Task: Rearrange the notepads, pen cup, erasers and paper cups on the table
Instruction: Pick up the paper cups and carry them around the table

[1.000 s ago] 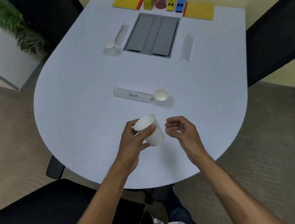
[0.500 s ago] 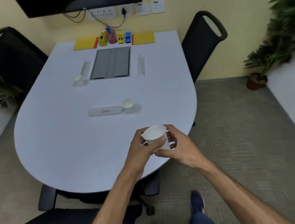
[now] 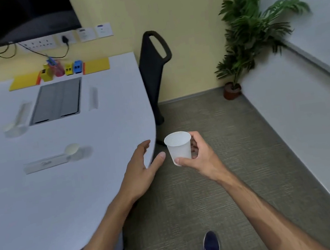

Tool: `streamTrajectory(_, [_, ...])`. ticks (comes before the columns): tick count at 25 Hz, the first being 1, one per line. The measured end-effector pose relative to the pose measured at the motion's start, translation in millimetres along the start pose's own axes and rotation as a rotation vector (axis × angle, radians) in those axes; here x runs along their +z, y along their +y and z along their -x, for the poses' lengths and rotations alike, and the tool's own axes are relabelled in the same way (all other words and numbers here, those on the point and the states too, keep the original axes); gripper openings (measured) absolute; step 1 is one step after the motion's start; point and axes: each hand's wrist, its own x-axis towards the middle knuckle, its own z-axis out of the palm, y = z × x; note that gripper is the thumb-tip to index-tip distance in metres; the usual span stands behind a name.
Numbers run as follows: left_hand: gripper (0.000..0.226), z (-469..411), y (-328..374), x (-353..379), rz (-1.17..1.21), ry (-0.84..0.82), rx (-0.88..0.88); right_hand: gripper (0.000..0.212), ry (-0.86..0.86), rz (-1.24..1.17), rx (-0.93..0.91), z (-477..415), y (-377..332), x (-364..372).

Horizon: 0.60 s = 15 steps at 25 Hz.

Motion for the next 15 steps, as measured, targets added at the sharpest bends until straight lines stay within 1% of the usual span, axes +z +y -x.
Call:
streamTrajectory(2, [0.071,-14,20,30,-0.118,0.017,0.052,0.066,0.027,0.004,0.005,-5,10,-42])
streamTrajectory(6, [0.072,-47,46,81,-0.210,0.032,0.124,0.065,0.074,0.020,0.021,-15,29,-115])
streamTrajectory(11, [0.079,-93,67,118,-0.392,0.054,0.143,0.065,0.125,0.004,0.045,-45,40,-174])
streamTrajectory(15, [0.078,-147,84,137,-0.429,0.111,0.132,0.065,0.137,-0.009,0.047,-91,47,-208])
